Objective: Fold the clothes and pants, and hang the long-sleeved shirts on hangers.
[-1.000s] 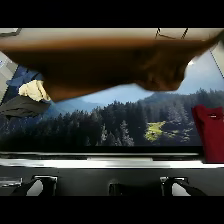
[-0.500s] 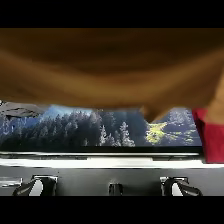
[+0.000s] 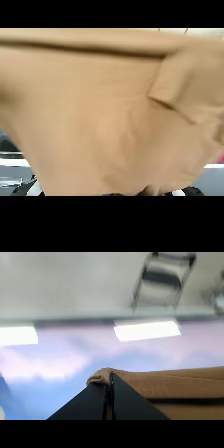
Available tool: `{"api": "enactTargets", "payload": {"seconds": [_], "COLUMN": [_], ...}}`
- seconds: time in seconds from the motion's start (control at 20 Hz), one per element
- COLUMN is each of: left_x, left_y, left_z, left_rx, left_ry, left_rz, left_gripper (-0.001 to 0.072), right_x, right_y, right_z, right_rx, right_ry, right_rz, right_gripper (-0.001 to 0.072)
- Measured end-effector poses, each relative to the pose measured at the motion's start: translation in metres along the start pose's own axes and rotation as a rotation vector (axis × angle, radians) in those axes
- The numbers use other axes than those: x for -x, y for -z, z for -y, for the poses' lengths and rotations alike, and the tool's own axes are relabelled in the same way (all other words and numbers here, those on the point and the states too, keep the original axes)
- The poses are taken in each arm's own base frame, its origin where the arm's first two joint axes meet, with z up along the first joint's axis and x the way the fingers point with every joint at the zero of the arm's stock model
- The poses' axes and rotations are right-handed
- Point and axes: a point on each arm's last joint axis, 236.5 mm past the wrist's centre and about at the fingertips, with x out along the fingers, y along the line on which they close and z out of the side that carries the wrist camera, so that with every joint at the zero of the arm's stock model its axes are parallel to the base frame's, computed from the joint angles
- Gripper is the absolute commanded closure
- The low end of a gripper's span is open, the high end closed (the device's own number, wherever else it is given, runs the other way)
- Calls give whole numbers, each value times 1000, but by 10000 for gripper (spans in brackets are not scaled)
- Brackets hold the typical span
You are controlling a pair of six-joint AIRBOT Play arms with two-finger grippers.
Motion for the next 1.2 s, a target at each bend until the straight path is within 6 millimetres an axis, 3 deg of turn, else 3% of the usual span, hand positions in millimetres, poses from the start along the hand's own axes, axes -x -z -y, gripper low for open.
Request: {"api": "enactTargets", "payload": {"seconds": [0.05, 0.15, 0.25, 0.35, 0.45, 0.6, 0.8, 0.95, 1.1, 1.2], "left_x": [-35, -94, -142, -178, -209, -249, -295, -321, -335, -335], "left_y": [38, 121, 199, 258, 292, 308, 302, 298, 289, 294], "left_z": [-20, -54, -76, -99, -121, -147, -160, -161, -164, -155], "left_rx": [72, 194, 306, 390, 441, 454, 387, 354, 365, 380], "left_ry": [21, 36, 50, 30, 1, -44, -65, -83, -101, -80], "left_rz": [-125, -357, -534, -639, -674, -641, -556, -498, -451, -485], "left_gripper": [690, 689, 689, 689, 689, 689, 688, 688, 688, 688], "right_x": [-49, -125, -192, -249, -297, -356, -401, -419, -422, -417], "right_y": [38, 105, 160, 196, 212, 201, 171, 168, 159, 172], "right_z": [-1, -13, -24, -35, -45, -48, -39, -32, -21, -15], "right_rx": [-17, -37, -72, -139, -211, -295, -369, -396, -429, -449], "right_ry": [-32, -85, -103, -119, -137, -137, -113, -98, -86, -80], "right_rz": [-186, -458, -631, -709, -694, -537, -327, -269, -249, -319], "right_gripper": [676, 675, 674, 674, 673, 673, 673, 673, 672, 673]}}
